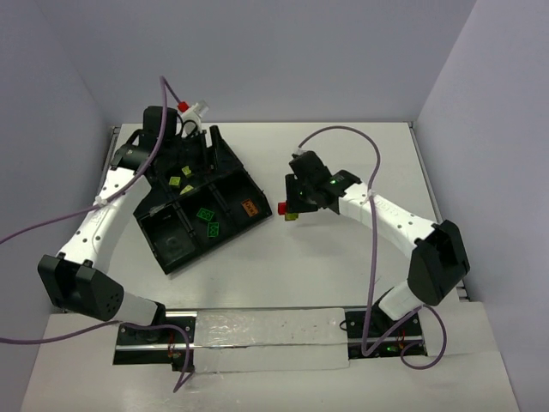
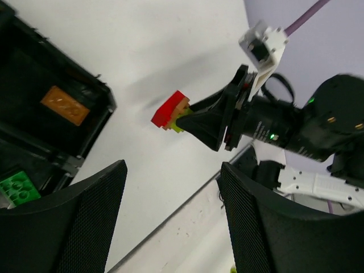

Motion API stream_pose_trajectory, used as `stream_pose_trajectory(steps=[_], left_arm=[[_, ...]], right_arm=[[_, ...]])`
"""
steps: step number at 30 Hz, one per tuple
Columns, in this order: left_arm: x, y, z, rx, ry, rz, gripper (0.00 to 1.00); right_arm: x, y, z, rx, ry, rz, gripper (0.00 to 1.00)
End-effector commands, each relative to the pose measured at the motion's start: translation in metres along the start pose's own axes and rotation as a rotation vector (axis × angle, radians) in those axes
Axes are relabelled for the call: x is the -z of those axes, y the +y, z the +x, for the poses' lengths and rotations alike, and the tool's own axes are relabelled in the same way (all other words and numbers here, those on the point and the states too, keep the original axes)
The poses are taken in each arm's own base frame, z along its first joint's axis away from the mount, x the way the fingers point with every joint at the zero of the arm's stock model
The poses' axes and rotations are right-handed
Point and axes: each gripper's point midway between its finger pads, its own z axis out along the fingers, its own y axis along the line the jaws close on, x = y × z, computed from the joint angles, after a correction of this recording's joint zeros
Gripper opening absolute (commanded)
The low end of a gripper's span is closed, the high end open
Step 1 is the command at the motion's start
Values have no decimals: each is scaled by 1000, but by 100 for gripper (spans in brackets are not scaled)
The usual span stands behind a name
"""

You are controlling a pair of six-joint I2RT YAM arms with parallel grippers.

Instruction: Sort the legos into containers by color

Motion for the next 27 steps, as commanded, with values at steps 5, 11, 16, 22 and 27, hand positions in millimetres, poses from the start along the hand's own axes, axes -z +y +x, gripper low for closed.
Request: stream_pose_trajectory(steps=[5, 11, 16, 22, 27], left_arm=[[-24, -64, 27, -181, 126, 277, 72], [-41, -72, 50, -164, 179, 406, 65], [-61, -56, 64, -200, 203, 326, 67], [-61, -47, 60, -254, 131, 265, 72], [-61, -53, 64, -265, 142, 322, 69]], right_arm=[[63, 35, -55, -41, -130, -219, 0], [79, 44, -71, -61, -157, -276, 0], [92, 48, -78, -64, -162, -313, 0], [98, 44, -79, -70, -150, -335, 0], [103, 45, -76, -60, -133, -360, 0]])
